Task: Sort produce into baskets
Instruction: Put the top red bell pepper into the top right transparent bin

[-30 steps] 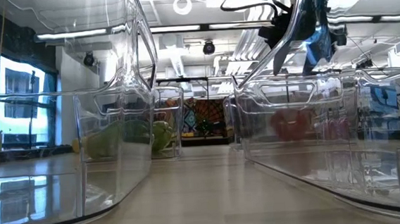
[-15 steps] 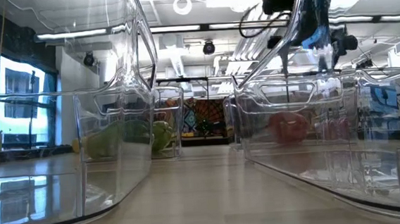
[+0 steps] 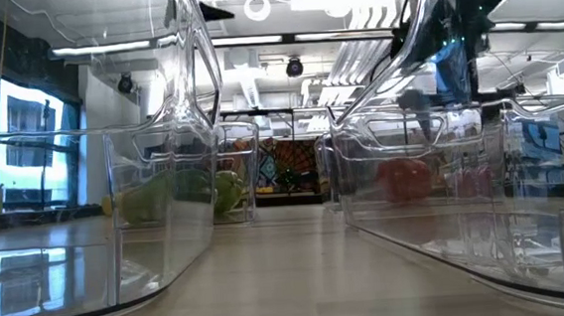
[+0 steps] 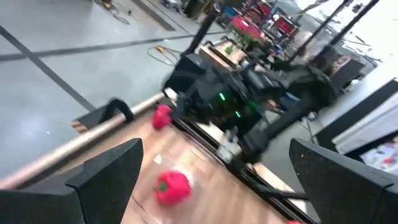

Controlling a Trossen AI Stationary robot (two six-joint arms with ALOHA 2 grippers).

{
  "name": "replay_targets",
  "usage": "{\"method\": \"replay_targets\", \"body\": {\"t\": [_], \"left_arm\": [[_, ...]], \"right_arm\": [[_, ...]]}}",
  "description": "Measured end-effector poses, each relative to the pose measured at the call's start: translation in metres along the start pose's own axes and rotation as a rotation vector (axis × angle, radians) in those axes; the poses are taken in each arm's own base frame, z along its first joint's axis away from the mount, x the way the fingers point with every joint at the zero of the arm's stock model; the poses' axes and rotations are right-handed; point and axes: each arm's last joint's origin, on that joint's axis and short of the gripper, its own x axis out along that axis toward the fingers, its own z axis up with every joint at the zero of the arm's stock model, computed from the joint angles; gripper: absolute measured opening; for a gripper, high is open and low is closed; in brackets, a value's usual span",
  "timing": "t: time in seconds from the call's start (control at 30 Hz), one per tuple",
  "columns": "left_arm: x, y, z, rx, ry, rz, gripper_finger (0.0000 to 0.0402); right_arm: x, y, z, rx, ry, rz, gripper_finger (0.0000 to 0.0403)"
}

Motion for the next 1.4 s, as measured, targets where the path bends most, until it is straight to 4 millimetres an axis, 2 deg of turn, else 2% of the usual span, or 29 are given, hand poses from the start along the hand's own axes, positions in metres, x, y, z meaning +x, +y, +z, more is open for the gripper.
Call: {"method": "replay_targets", "body": {"t": [0.2, 0.33, 0.47, 0.63, 0.93, 1.1, 1.4], "left_arm": [[0.018, 0.038, 0.034, 0.043, -0.019, 0.031, 0.039], [0.028, 0.071, 0.052, 0.076, -0.026, 0.071, 0.039], [0.033, 0.1, 0.063, 0.072, -0.02, 0.092, 0.039], [0.029, 0.125, 0.071, 0.052, -0.02, 0.088, 0.039], [0.009, 0.149, 0.08, 0.037, -0.052, 0.136, 0.039], [0.003, 0.155, 0.082, 0.027, -0.064, 0.156, 0.039], [0.0, 0.158, 0.083, 0.032, -0.068, 0.164, 0.039]], "right_arm": [[0.013, -0.007, 0.007, 0.055, -0.02, -0.023, 0.036], [0.02, -0.009, 0.014, 0.113, -0.04, -0.058, 0.036], [0.032, -0.009, 0.014, 0.181, -0.044, -0.106, 0.036], [0.055, -0.011, 0.011, 0.256, -0.042, -0.199, 0.036], [0.084, -0.01, 0.013, 0.394, -0.157, -0.256, 0.036], [0.087, -0.008, 0.009, 0.41, -0.059, -0.25, 0.036], [0.087, -0.008, 0.008, 0.396, -0.061, -0.249, 0.036]]}}
